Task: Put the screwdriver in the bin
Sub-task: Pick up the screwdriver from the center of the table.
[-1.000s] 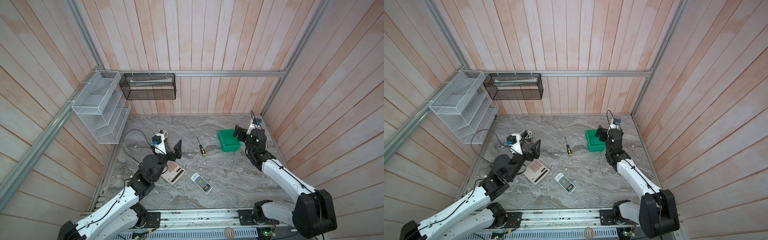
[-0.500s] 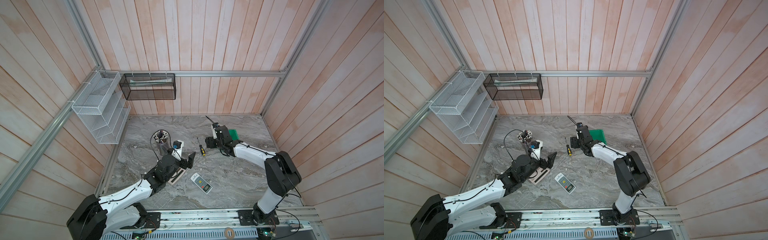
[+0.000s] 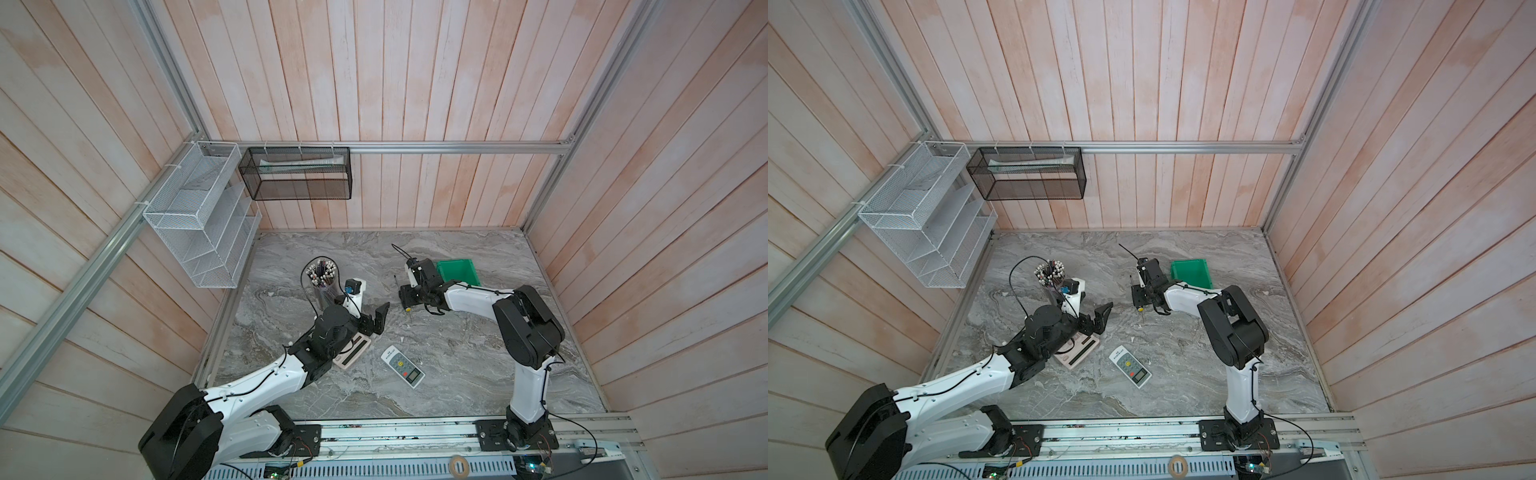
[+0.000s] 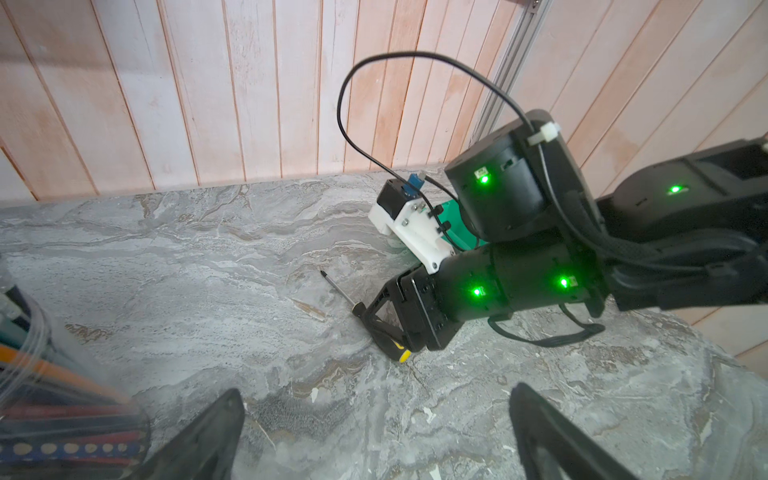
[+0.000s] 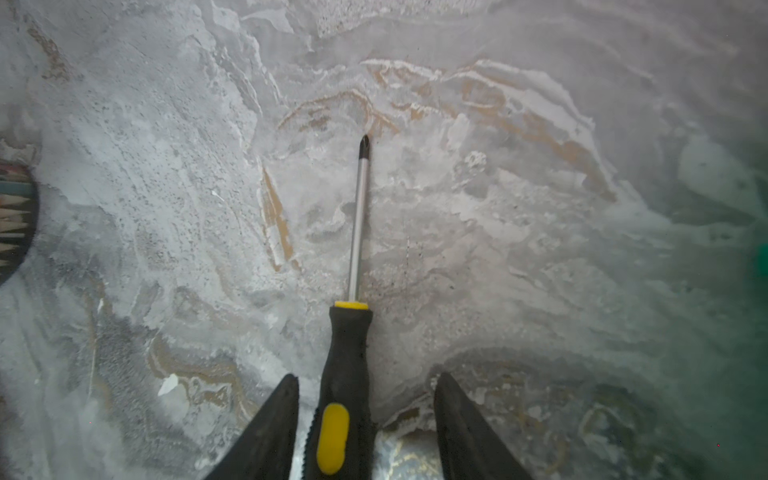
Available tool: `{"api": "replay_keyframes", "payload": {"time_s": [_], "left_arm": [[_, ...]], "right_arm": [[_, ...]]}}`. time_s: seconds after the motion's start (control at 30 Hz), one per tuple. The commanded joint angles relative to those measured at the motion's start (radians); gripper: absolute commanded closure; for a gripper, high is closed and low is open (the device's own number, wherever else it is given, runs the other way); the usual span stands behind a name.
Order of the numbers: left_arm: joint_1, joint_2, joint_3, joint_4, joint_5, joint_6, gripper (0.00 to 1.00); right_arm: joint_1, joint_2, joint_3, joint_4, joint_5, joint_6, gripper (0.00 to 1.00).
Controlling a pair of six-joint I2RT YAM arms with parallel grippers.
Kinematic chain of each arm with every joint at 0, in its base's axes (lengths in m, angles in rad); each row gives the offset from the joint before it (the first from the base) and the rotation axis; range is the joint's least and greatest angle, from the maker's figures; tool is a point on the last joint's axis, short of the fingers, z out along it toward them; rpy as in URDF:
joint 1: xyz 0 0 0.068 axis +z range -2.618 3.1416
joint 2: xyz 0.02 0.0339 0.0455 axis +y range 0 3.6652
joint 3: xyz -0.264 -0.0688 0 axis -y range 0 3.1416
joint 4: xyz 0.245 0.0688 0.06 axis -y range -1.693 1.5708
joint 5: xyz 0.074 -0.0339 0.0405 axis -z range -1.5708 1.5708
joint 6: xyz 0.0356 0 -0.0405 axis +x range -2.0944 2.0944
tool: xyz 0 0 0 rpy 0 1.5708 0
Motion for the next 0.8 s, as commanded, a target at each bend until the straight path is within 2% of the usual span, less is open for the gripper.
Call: {"api": "replay_keyframes", "payload": {"time_s": [0.0,0.13,0.2,0.23,0.3,0.43,0.77], "left_arm": [[0.024,-0.001,-0.003,0.015,0.054,-0.035,0.0],[0.029,0.005,0.002,0.014,0.065,-0.036,0.0],[0.029,0.006,0.003,0.012,0.065,-0.037,0.0],[0.028,0.006,0.0,0.014,0.064,-0.036,0.0],[0.03,0.001,-0.003,0.019,0.063,-0.036,0.0],[0.03,0.003,-0.002,0.019,0.07,-0.034,0.0],[0.032,0.006,0.001,0.017,0.071,-0.033,0.0]], "right_arm": [[0.021,0.023,0.016,-0.034,-0.003,0.0,0.52],[0.036,0.045,0.017,-0.045,0.022,-0.009,0.58],[0.037,0.057,0.017,-0.049,0.045,-0.011,0.62],[0.037,0.063,0.02,-0.053,0.058,-0.012,0.68],[0.037,0.075,0.03,-0.072,0.077,-0.02,0.74],[0.043,0.094,0.048,-0.12,0.125,-0.045,0.8],[0.043,0.033,-0.024,-0.079,0.135,-0.052,0.99]]}}
